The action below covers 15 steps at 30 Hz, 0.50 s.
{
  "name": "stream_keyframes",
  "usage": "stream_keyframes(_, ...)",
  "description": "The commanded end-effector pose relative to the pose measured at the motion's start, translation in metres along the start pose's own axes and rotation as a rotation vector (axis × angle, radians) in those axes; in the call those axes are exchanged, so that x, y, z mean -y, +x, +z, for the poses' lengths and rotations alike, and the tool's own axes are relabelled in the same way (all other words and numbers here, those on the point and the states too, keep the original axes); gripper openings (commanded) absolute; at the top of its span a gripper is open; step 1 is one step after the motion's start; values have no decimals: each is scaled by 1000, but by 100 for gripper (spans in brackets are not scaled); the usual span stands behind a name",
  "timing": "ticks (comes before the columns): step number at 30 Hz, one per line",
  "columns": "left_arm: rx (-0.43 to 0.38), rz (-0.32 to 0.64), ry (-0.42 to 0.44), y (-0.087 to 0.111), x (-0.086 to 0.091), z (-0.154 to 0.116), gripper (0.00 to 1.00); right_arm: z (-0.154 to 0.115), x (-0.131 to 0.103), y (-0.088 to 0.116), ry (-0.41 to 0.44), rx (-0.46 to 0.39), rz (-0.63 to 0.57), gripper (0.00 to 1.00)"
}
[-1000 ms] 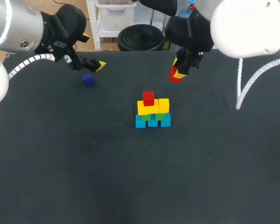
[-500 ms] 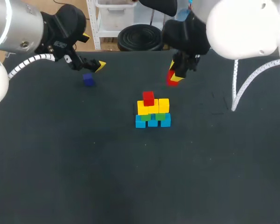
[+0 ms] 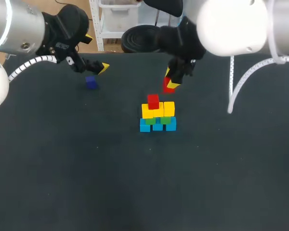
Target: Place the blue cubes, place green cubes on the blue cubes, place the yellow cubes on the green cubes, then place the red cubes on the yellow cubes, and place purple cube on the red cubes.
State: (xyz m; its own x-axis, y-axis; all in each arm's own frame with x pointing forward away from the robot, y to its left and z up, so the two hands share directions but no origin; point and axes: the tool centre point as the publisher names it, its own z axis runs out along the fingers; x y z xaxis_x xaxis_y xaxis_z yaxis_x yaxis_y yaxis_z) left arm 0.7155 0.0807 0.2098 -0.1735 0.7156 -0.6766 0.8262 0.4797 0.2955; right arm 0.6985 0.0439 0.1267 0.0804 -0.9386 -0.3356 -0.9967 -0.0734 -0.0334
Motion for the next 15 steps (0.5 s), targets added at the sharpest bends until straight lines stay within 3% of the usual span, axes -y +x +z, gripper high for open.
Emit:
stream_keyframes(1,6,2,3,2,-1,-1,100,7,5,-5,-23,-2,-3,0)
stream_keyframes(15,6,2,3,2,-1,-1,100,-3,-13,0,-50,-67,33,0)
